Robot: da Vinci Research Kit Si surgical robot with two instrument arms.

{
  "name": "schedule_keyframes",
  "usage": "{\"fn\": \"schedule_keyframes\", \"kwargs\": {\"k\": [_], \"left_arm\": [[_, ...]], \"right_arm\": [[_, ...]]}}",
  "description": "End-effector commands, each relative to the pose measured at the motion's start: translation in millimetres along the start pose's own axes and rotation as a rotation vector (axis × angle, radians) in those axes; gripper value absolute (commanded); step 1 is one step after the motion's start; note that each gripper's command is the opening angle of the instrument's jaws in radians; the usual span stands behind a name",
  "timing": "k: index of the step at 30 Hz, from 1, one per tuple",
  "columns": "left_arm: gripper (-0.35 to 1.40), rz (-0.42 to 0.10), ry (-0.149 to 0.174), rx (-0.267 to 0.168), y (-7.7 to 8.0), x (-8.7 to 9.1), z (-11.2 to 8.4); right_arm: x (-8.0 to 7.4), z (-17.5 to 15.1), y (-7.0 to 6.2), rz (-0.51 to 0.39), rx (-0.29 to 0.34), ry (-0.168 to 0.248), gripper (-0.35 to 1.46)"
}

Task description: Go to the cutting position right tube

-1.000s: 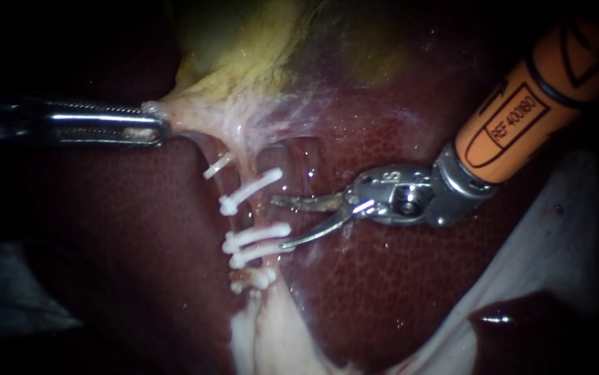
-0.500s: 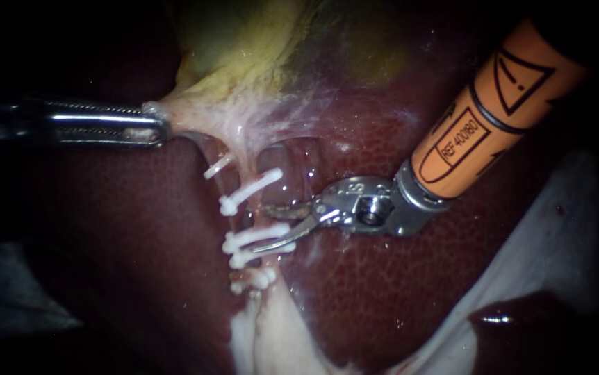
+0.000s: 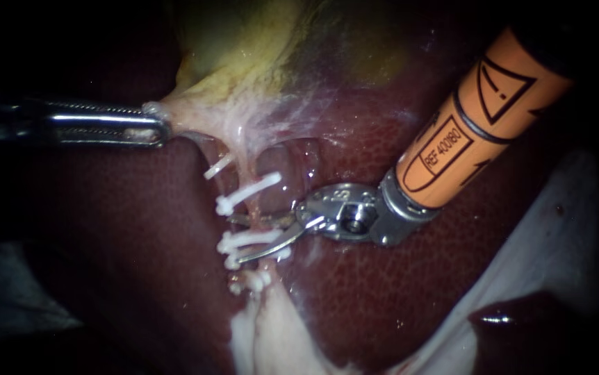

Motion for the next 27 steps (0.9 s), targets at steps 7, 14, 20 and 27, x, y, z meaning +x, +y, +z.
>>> {"fn": "schedule_keyframes", "kwargs": {"k": [7, 14, 20, 27], "left_arm": [[-0.35, -0.001, 0.000, 0.002, 0.0, 0.0, 0.2], [-0.35, -0.001, 0.000, 0.002, 0.0, 0.0, 0.3], [-0.35, 0.000, 0.000, 0.003, 0.0, 0.0, 0.4], [-0.35, 0.000, 0.000, 0.002, 0.0, 0.0, 0.3]], "right_arm": [[1.1, 1.6, 0.2, 0.027, 0.001, 0.044, 1.25], [1.9, 3.1, 0.9, 0.053, -0.035, 0.078, 1.27], [2.2, 3.3, 0.8, 0.066, -0.044, 0.086, 1.27], [4.0, 2.6, -0.8, 0.074, -0.029, 0.107, 1.29]]}}
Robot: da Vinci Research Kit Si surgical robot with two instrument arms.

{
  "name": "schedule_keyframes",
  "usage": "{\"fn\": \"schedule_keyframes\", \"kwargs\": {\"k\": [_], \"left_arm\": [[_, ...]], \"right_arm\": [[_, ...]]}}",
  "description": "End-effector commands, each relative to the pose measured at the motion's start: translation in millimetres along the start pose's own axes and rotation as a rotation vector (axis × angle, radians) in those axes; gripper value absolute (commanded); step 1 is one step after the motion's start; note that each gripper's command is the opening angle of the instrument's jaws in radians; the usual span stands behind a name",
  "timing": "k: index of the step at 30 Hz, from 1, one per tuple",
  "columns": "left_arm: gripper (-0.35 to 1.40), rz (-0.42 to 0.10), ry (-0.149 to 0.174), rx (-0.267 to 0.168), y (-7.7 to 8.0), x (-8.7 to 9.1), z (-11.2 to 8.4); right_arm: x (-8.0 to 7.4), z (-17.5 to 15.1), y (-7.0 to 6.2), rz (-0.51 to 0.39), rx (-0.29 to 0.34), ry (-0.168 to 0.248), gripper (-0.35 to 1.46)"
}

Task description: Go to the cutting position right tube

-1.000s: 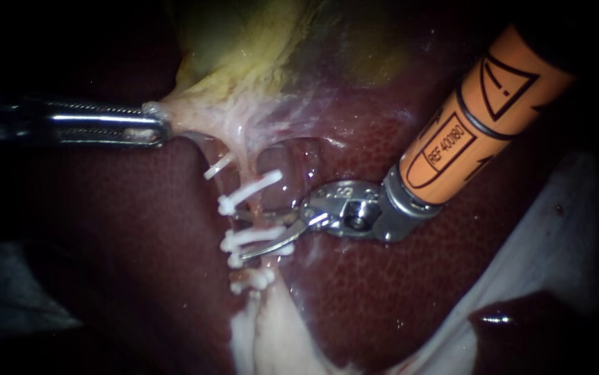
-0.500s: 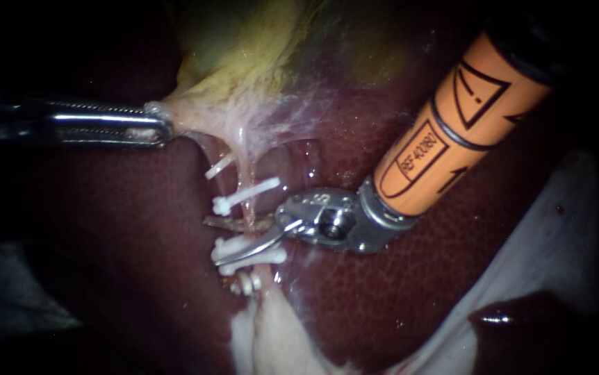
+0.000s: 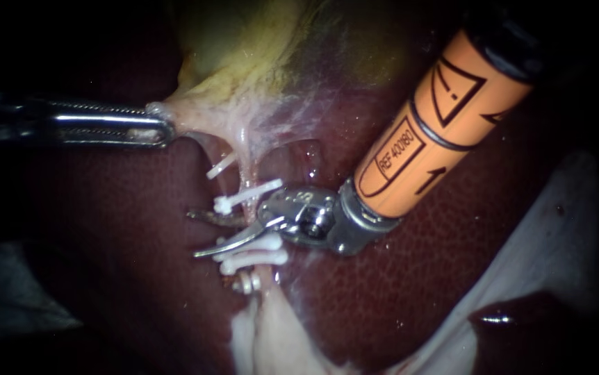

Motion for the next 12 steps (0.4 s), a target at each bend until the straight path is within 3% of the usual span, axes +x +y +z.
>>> {"fn": "schedule_keyframes", "kwargs": {"k": [1, 12], "left_arm": [[-0.35, 0.001, 0.000, -0.001, 0.0, 0.0, 0.0], [-0.35, 0.001, 0.000, -0.001, 0.0, 0.0, 0.0]], "right_arm": [[0.2, -0.1, -0.2, 0.000, 0.002, 0.004, 1.29], [0.3, -0.2, -0.3, 0.006, 0.002, 0.005, 1.29]]}}
